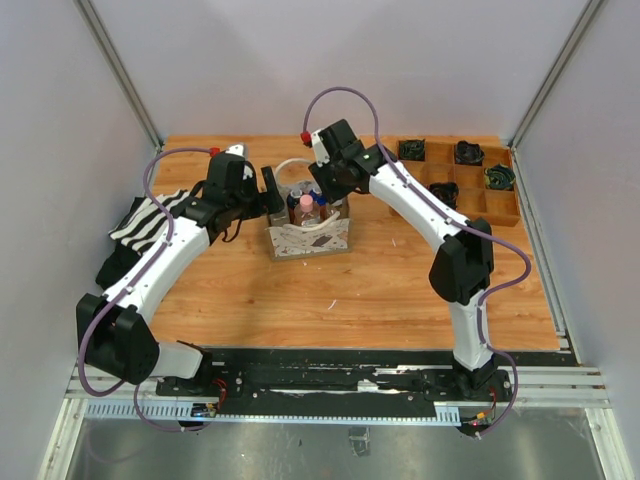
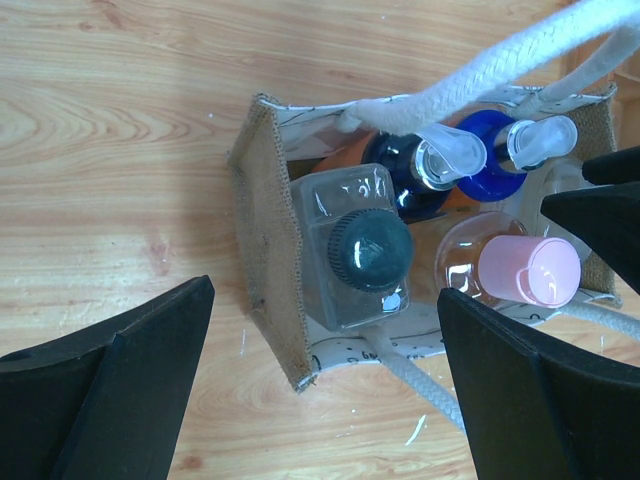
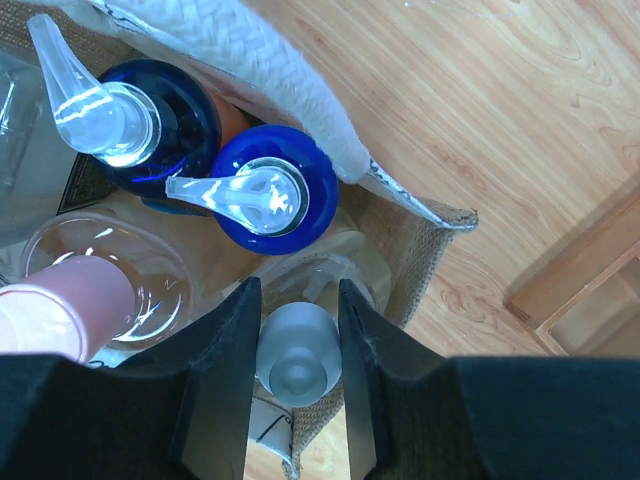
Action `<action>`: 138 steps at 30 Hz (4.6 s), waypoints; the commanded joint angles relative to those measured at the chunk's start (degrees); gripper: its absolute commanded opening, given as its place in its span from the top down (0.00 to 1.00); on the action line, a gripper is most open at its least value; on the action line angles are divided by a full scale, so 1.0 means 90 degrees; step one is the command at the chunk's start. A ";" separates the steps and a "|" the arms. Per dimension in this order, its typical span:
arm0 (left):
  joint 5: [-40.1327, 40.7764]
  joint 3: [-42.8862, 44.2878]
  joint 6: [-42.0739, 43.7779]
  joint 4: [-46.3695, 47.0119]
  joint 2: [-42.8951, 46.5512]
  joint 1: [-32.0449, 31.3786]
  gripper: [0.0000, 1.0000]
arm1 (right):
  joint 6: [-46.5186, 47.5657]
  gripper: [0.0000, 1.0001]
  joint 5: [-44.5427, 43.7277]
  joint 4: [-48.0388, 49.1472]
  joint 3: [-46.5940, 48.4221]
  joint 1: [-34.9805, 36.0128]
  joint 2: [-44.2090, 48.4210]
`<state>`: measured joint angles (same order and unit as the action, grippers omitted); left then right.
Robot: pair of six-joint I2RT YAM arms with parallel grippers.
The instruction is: Take the personal care products out of the canvas bag
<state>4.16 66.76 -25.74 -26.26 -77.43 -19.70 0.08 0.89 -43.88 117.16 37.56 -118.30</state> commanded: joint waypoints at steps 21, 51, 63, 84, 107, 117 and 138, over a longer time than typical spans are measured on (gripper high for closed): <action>0.0055 0.0159 -0.0044 -0.0039 -0.0028 -0.0055 0.00 | 0.0037 0.57 -0.0141 0.0254 -0.0735 -0.0027 0.0782; 0.0036 0.0298 -0.0026 -0.0017 -0.0378 -0.0077 0.00 | 0.0114 0.54 0.0094 0.0152 -0.0753 -0.0121 0.0566; 0.0647 0.1145 0.0398 -0.0527 -0.0808 -0.0451 0.10 | 0.0075 0.91 -0.0009 0.0032 -0.0588 -0.0150 0.1300; 0.1036 0.1505 0.0541 -0.1216 -0.1523 -0.0677 0.46 | -0.0056 0.89 -0.0929 -0.0437 -0.1506 -0.0289 0.3783; 0.1354 0.1998 0.0612 -0.1376 -0.1625 -0.0888 1.00 | -0.0094 0.89 -0.1150 -0.0483 -0.2127 -0.0472 0.4715; 0.1544 0.2779 0.0596 -0.1820 -0.1691 -0.0964 1.00 | -0.0207 0.86 -0.1294 -0.0740 -0.2073 -0.0472 0.4917; 0.3135 0.4989 0.0805 -0.3115 -0.1026 -0.1024 0.99 | -0.0768 0.75 -0.1321 -0.0009 -0.4340 -0.0726 0.4027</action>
<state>23.33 102.50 -20.32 -54.46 -92.79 -28.69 -5.34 -10.55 -48.51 76.86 31.62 -80.77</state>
